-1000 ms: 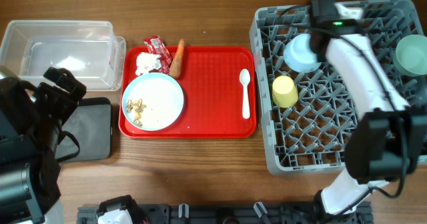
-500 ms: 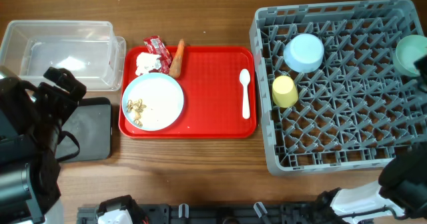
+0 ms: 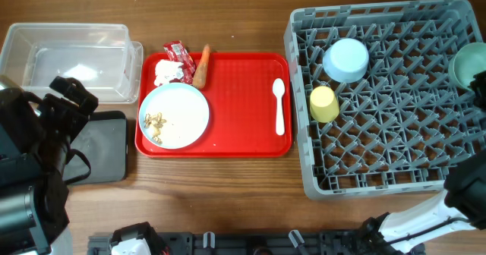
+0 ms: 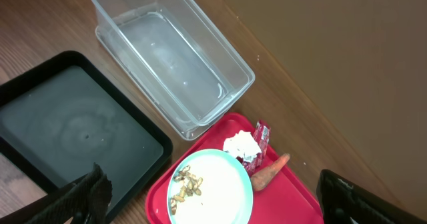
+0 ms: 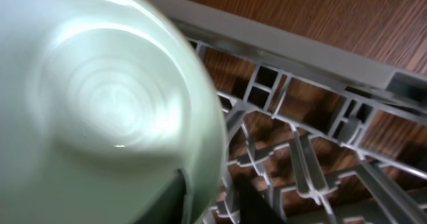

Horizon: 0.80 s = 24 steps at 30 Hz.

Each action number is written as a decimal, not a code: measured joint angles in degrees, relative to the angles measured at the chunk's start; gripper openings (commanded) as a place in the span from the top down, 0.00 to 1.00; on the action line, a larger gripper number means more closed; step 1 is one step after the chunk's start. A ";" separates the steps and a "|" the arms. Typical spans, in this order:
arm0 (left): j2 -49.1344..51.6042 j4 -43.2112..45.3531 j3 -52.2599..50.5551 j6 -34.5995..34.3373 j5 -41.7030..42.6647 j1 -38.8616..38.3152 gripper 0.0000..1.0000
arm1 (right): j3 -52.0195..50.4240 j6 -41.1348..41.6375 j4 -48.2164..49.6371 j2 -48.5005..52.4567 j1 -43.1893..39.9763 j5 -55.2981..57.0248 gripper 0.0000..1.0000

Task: Sort waste into correct bins and load items into the dishwasher rack
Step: 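Place the pale green bowl in the rack's right side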

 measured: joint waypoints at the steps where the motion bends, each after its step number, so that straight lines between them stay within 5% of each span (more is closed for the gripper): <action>1: 0.00 0.02 0.00 0.00 0.00 0.00 0.00 | 0.00 0.81 0.24 0.04 0.00 0.09 0.96; 12: 0.00 0.02 0.00 0.00 0.00 0.00 0.00 | 0.61 -0.66 0.04 -5.95 0.17 7.26 0.96; 24: 0.00 0.00 0.00 0.00 0.00 0.00 0.00 | 0.07 -5.60 -2.58 -15.21 14.32 40.89 0.96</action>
